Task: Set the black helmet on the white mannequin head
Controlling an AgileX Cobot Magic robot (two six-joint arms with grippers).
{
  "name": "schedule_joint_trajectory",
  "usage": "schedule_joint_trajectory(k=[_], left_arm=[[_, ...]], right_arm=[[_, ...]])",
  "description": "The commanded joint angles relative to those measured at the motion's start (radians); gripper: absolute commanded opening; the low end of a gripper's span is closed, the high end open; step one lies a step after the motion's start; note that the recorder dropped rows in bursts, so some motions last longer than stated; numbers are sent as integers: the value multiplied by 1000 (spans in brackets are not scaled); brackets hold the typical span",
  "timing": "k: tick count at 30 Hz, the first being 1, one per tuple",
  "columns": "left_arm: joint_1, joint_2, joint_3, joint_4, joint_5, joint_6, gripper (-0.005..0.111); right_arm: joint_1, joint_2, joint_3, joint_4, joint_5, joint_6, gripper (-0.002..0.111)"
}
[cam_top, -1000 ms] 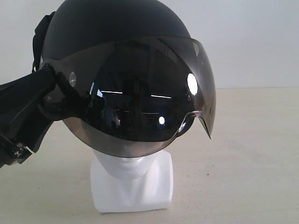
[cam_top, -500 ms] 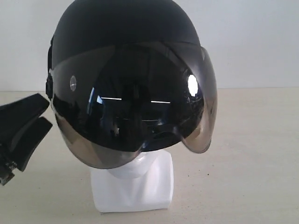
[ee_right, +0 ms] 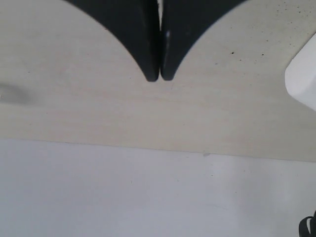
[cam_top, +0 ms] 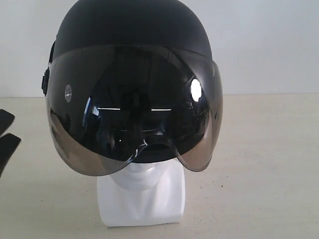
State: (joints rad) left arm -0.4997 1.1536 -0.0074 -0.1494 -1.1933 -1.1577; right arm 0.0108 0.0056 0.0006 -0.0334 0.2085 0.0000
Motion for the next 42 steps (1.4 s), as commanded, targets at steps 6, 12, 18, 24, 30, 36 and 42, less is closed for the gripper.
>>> schedule_joint_trajectory(k=[6,12,18,24,30,36,42], left_arm=[[1,-418,-107,63,-28,318,4],[1,-546,-460,361,656,696,4],[1,-539,-593,468,827,710,4],[1,-539,-616,483,884,710,4],[1,-539,-616,483,900,710,4],[1,-535,-616,483,916,733,4],[1,-479,-616,491,906,735,4]], right_arm=[[1,-6,-1,-2,-1,0,0],[1,-6,-1,-2,0,0,0],[1,-6,-1,-2,-2,0,0],[1,-6,-1,-2,-2,0,0],[1,-6,-1,-2,-2,0,0],[1,-6,-1,-4,-67,0,0],[-1,-6,-1,25,-594,33,0]])
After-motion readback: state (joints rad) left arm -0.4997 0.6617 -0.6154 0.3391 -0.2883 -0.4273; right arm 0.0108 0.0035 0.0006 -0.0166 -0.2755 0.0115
